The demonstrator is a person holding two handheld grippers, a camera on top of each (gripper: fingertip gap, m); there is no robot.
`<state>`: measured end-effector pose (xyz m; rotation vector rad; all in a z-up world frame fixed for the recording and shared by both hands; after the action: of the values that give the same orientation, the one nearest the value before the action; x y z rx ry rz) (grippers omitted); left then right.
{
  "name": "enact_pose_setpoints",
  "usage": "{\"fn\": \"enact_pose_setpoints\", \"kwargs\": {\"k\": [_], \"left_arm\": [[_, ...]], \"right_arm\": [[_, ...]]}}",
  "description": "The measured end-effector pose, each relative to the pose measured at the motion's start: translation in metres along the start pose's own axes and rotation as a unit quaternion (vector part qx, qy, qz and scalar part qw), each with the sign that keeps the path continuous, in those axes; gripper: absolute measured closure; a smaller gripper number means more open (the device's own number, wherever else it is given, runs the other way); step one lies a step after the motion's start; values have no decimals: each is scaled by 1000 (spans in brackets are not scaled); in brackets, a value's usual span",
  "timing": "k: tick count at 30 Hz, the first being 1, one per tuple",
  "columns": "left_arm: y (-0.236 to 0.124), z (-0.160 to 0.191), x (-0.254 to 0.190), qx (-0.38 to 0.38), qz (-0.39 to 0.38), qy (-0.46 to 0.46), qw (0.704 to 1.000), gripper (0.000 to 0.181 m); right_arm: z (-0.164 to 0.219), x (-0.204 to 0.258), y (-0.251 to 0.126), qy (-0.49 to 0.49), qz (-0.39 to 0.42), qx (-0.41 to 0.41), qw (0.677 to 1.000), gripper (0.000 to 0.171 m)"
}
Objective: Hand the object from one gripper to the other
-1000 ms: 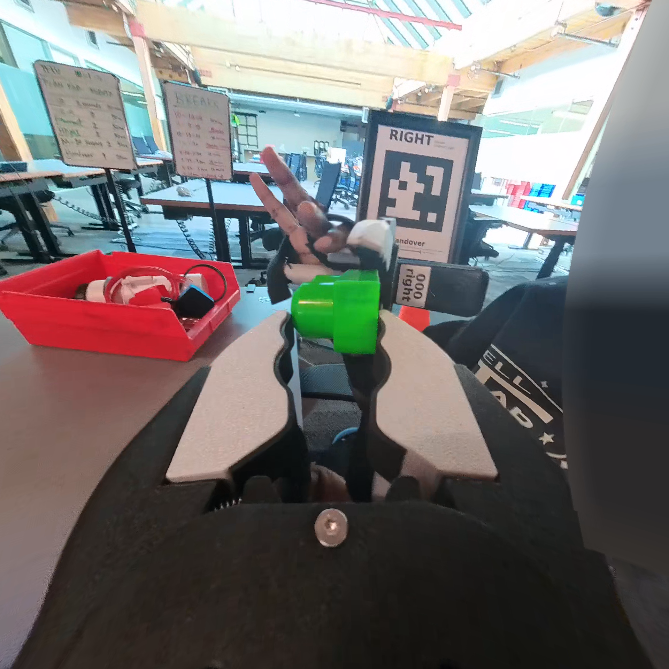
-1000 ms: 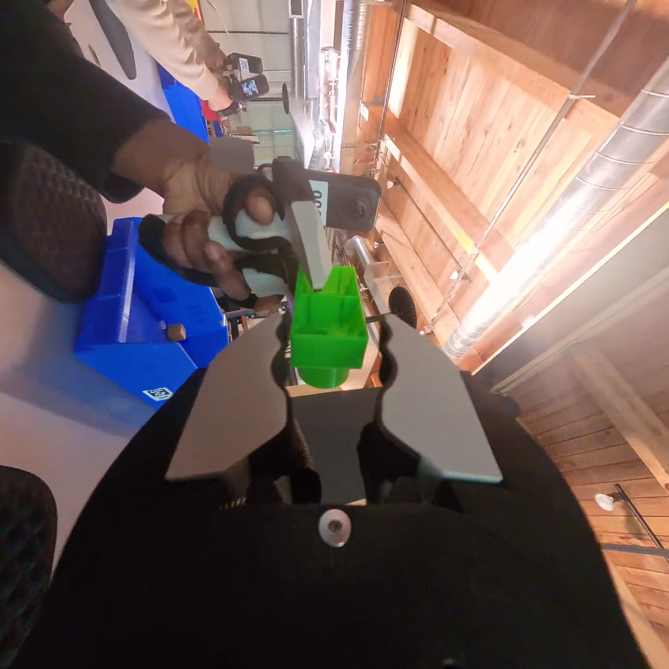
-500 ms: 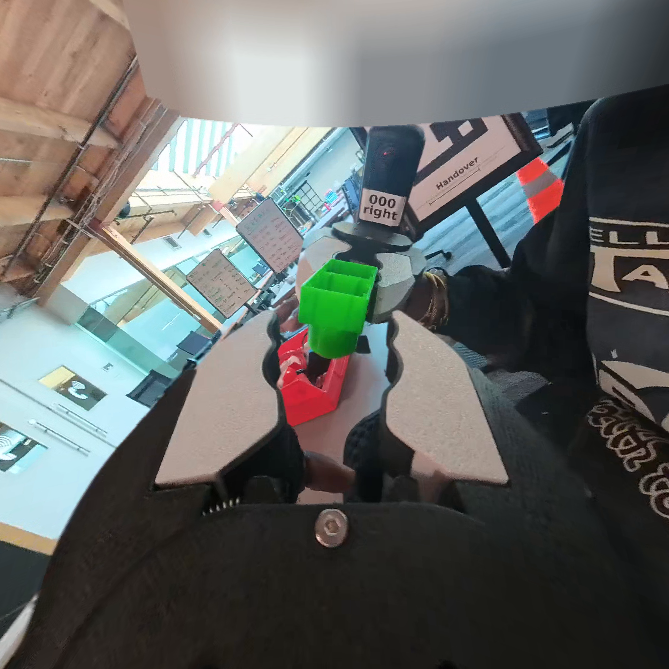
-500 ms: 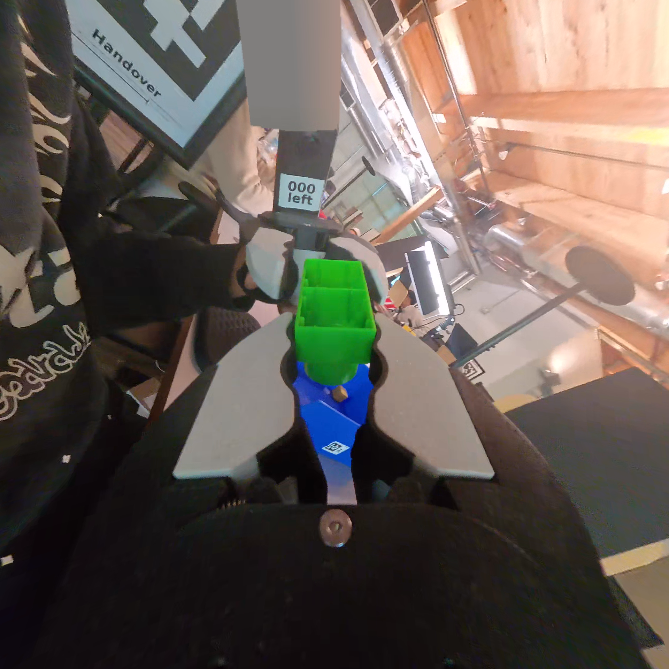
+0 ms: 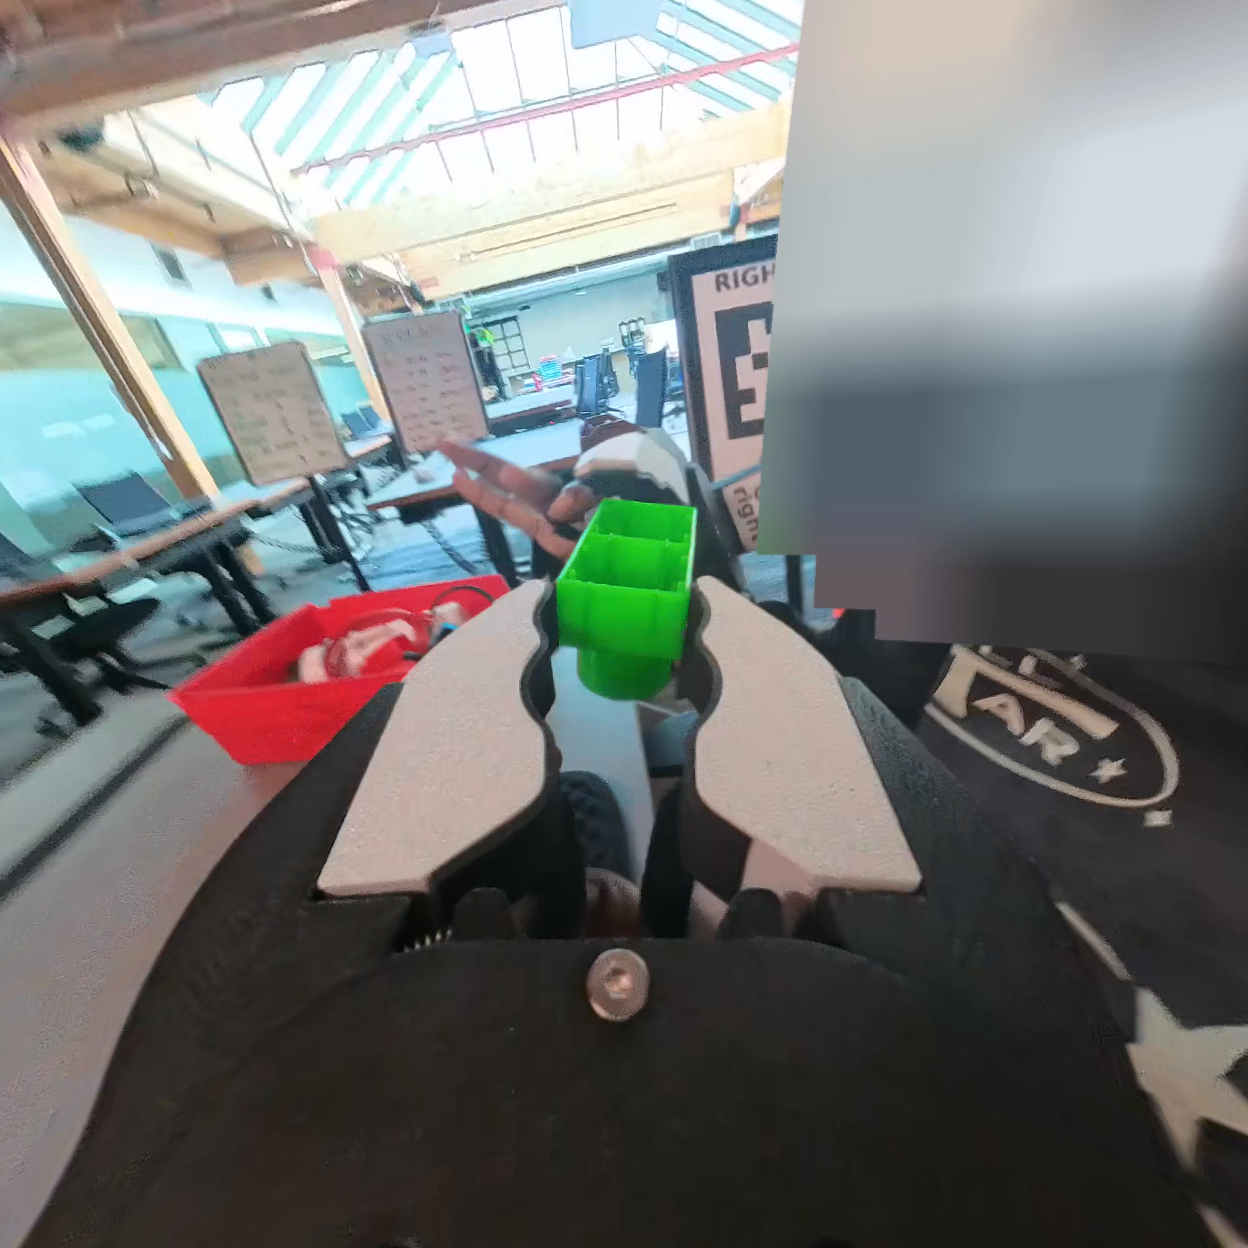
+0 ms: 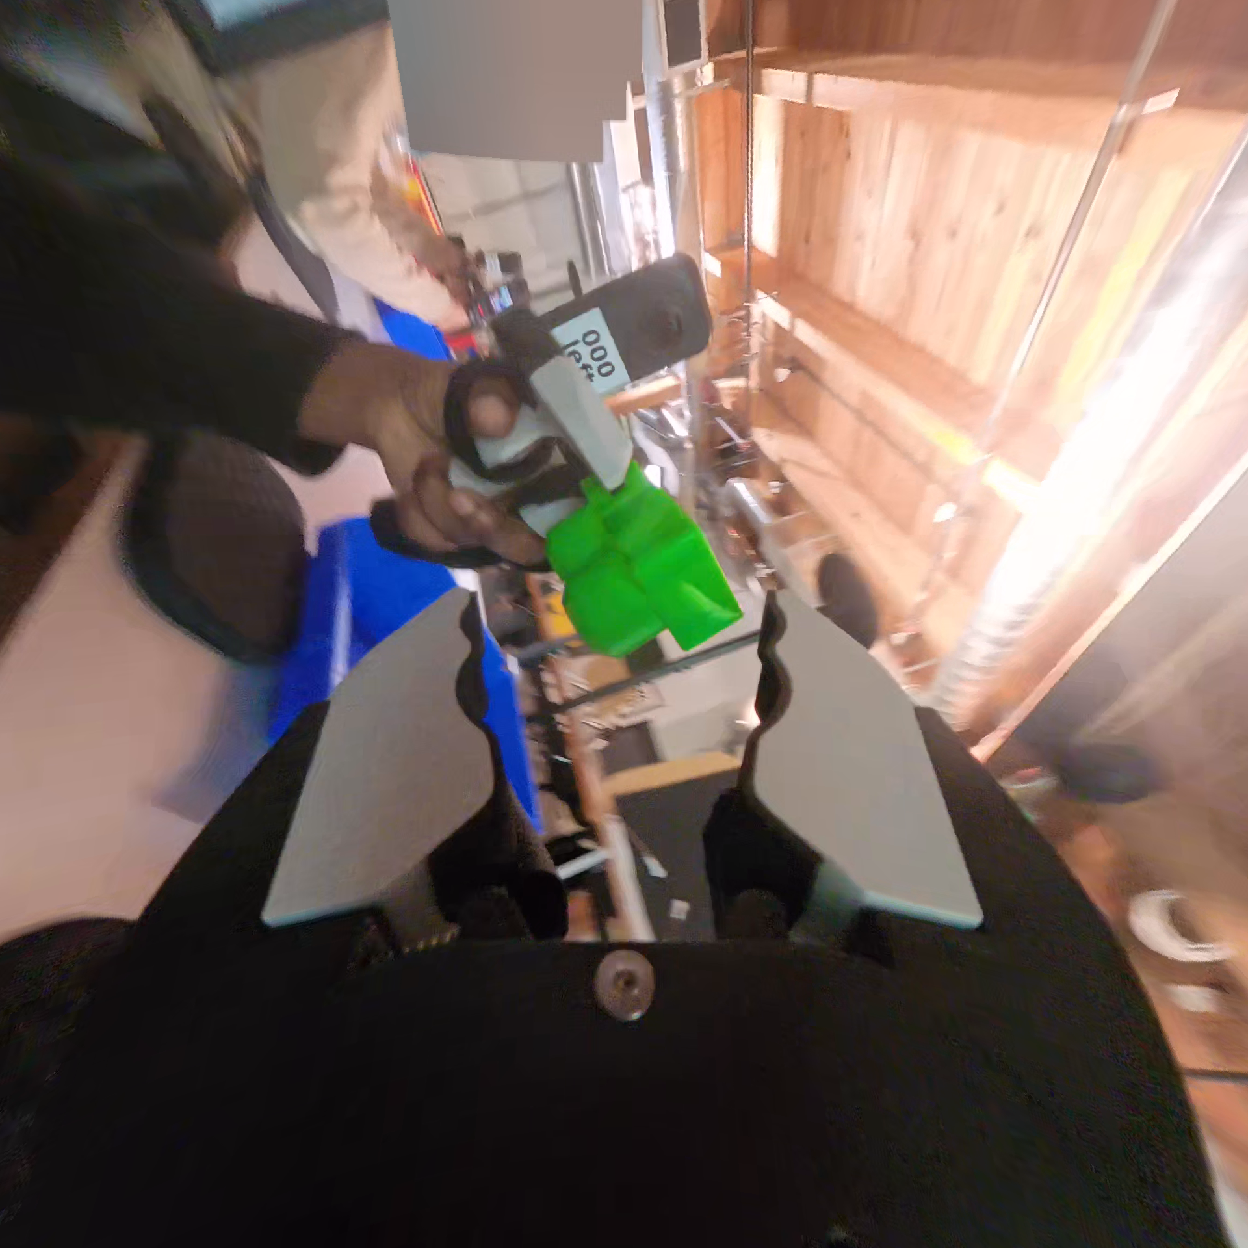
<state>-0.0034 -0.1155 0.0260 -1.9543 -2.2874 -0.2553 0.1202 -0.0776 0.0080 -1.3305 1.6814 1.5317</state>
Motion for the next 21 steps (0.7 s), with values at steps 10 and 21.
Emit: {"fn": "enact_pose_setpoints", "kwargs": {"k": [10, 21], "left_arm": [[5, 16, 5, 32, 33, -100, 994, 145], [12, 7, -15, 88, -44, 270, 958, 113]], "right_arm": [[1, 15, 3, -151, -17, 35, 988, 124], [1, -3, 2, 195, -75, 38, 977, 124]]}}
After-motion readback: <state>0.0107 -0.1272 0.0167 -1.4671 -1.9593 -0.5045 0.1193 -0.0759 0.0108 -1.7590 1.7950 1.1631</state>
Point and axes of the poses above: each gripper's, where its closed fingertips meet, y out along the fingers, z out of its underside, x = y × z across the jaws, the point moved 6 cm from there along -y, back along the fingers, and after that the axes turned 14 degrees about z, right-handed, at the moved point
